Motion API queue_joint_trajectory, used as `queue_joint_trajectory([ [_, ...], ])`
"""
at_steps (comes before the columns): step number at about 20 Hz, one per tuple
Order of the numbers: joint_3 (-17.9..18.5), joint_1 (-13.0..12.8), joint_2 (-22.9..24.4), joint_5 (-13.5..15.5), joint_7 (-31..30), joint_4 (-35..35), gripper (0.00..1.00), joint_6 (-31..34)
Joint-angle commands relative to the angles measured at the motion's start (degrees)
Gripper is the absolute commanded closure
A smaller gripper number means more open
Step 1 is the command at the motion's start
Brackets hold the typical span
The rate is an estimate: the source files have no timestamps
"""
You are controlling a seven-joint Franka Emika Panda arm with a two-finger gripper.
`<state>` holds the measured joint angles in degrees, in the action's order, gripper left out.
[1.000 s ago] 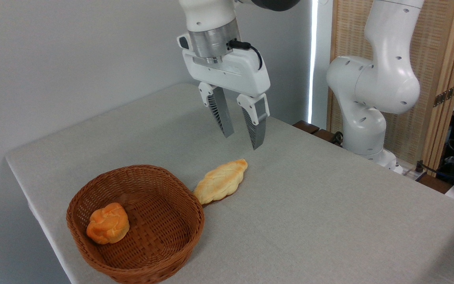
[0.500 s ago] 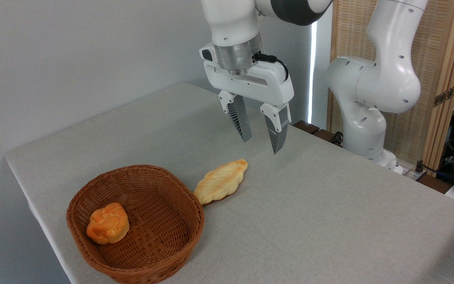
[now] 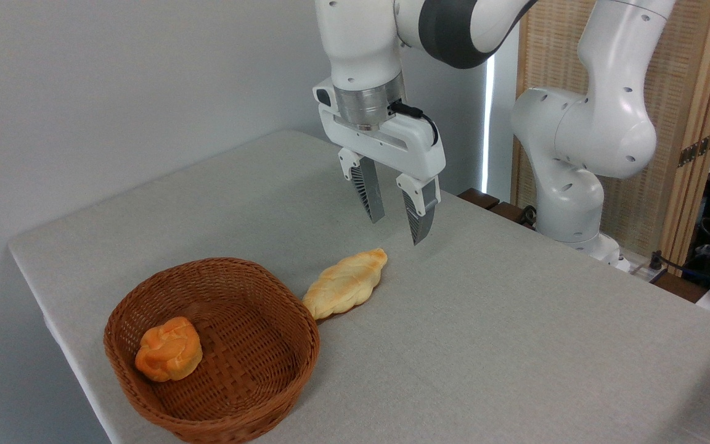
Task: Put bread into the basket
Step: 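Move the open gripper over the elongated braided bread loaf, then lower the open gripper down onto the braided loaf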
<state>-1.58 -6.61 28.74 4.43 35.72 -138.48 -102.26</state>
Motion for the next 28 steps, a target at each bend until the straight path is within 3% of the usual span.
queue_joint_trajectory([
  [1,-1.6,-0.1,1.2,0.8,0.6,-2.7,0.00,-2.5],
  [28,-4.5,-0.3,-8.5,0.9,0.6,-4.5,0.00,-19.5],
])
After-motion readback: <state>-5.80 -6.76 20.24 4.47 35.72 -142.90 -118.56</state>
